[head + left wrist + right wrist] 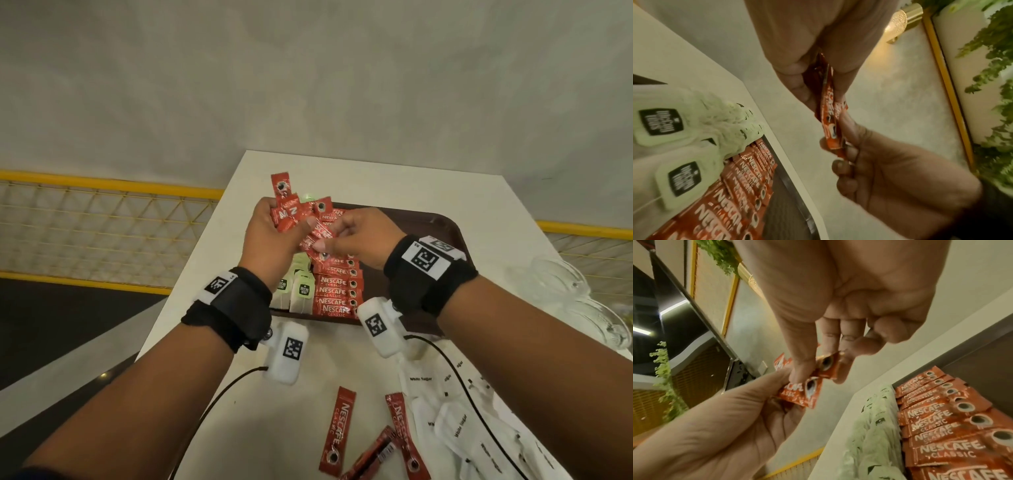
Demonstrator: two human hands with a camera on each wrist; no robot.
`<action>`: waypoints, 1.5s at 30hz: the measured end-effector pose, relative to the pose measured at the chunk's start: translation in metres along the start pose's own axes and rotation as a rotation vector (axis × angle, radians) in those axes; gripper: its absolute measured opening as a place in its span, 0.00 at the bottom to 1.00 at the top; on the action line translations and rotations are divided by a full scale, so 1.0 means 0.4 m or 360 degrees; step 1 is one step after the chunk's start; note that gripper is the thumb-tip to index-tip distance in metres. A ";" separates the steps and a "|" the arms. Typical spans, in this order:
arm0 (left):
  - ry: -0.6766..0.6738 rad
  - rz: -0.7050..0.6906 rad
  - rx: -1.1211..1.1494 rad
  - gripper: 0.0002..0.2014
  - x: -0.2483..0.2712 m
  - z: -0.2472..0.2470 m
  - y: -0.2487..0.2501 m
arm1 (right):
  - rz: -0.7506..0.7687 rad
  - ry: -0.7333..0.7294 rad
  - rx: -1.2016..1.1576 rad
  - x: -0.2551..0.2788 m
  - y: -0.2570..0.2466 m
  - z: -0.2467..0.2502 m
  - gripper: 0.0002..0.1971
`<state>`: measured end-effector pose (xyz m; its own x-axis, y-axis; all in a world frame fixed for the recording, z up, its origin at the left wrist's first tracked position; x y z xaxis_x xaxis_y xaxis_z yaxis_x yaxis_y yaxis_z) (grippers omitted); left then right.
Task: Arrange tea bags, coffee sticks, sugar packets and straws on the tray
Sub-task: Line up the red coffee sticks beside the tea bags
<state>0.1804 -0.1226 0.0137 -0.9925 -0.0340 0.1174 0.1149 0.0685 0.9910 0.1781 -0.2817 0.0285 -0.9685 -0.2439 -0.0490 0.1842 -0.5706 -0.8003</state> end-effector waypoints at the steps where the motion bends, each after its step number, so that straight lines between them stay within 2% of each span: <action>1: 0.0030 0.0004 0.0054 0.19 -0.015 0.009 0.004 | -0.0034 0.0032 -0.0077 -0.001 0.014 0.010 0.11; 4: 0.0028 0.0055 0.0204 0.17 -0.051 0.018 0.000 | -0.0198 0.0054 -0.0526 0.002 0.065 0.010 0.09; 6: 0.0012 0.0074 0.0224 0.17 -0.068 0.013 -0.013 | -0.0287 0.0092 -0.0834 -0.004 0.089 0.003 0.10; 10: 0.0055 0.0021 0.0086 0.20 -0.106 0.019 -0.016 | -0.0365 0.0162 -0.1021 -0.057 0.122 0.032 0.10; 13: 0.0123 0.0030 0.0102 0.20 -0.142 0.040 -0.019 | -0.0438 0.0305 -0.1076 -0.119 0.171 0.087 0.09; 17: 0.0197 0.0084 0.0127 0.19 -0.187 0.055 -0.025 | -0.0708 0.0361 -0.0724 -0.183 0.279 0.129 0.03; 19: 0.0195 0.0094 0.0120 0.19 -0.204 0.051 -0.025 | -0.0823 0.0305 -0.0491 -0.203 0.317 0.135 0.04; 22: 0.0186 0.0103 0.0117 0.20 -0.222 0.047 -0.025 | -0.0871 0.0222 -0.0218 -0.233 0.336 0.138 0.06; 26: 0.0157 0.0110 0.0086 0.17 -0.229 0.047 -0.035 | -0.0914 0.0156 -0.0080 -0.269 0.361 0.125 0.09; 32: 0.0140 0.0156 0.0051 0.18 -0.227 0.057 -0.064 | -0.1119 -0.0101 0.0283 -0.295 0.392 0.097 0.17; 39: 0.0115 0.0183 0.0051 0.16 -0.210 0.052 -0.082 | -0.1100 -0.0237 0.0479 -0.322 0.409 0.077 0.17; 43: 0.0092 0.0192 0.0078 0.15 -0.207 0.043 -0.083 | -0.0807 -0.0174 0.0710 -0.333 0.357 0.108 0.18; 45: 0.0114 0.0190 0.0091 0.15 -0.212 0.039 -0.080 | -0.0628 -0.0111 0.0520 -0.324 0.304 0.104 0.20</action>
<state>0.2603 -0.1062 -0.0292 -0.9662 -0.0930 0.2403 0.2271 0.1331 0.9647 0.3328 -0.3520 -0.0377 -0.9634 -0.0061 0.2679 -0.1395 -0.8421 -0.5209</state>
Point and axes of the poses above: each hand's wrist, its own x-axis away from the middle knuckle, its own z-axis out of the back of the hand, y = z × x, the point moved 9 cm from there along -x, towards the middle knuckle, and after that the axes turned 10 degrees about z, right-handed, at the moved point
